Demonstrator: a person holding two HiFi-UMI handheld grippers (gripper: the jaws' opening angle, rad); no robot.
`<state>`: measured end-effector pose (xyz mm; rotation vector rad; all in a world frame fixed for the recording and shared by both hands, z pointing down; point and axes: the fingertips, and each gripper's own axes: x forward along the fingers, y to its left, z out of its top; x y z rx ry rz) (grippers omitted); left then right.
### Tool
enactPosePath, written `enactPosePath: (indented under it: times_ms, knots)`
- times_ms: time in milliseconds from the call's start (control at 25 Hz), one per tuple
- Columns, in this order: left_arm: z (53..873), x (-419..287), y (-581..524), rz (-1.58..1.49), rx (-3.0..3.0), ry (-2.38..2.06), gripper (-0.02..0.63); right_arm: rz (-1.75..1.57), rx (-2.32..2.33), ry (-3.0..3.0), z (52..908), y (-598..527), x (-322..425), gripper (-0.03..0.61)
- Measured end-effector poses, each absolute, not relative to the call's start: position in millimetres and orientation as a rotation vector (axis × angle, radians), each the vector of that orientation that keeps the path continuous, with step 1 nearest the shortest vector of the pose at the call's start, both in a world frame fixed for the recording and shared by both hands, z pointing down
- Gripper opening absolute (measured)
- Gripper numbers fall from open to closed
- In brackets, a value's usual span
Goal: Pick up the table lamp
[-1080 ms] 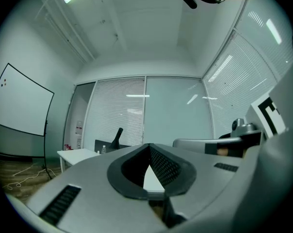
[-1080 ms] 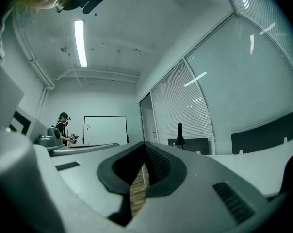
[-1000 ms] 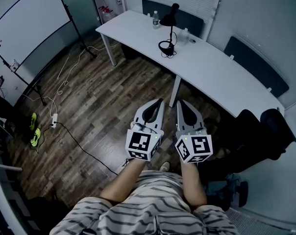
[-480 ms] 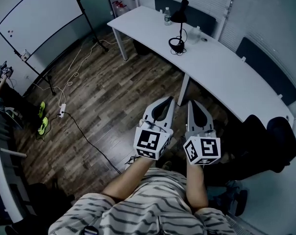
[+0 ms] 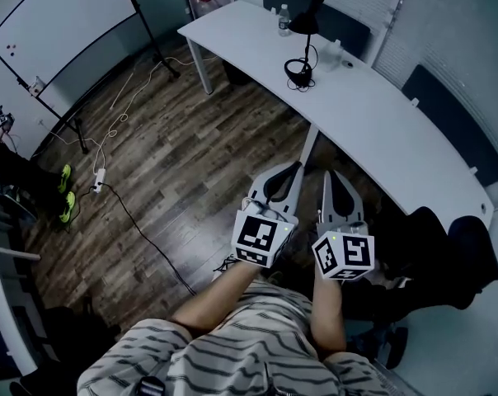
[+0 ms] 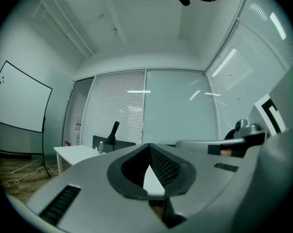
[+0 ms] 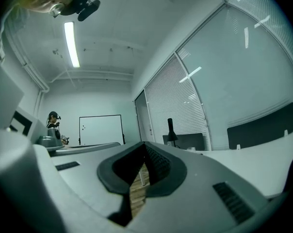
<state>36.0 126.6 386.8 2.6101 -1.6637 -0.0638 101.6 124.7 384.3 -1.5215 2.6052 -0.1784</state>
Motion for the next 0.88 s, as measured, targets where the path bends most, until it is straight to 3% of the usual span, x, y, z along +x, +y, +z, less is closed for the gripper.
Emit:
enactPosePath:
  times_ms: [880]
  knots:
    - [375.9,-39.4,-149.0,-0.073,2.66,-1.563,0.006,-0.174,-1.654,2.556,377.6,-143.4,31.7,0.011]
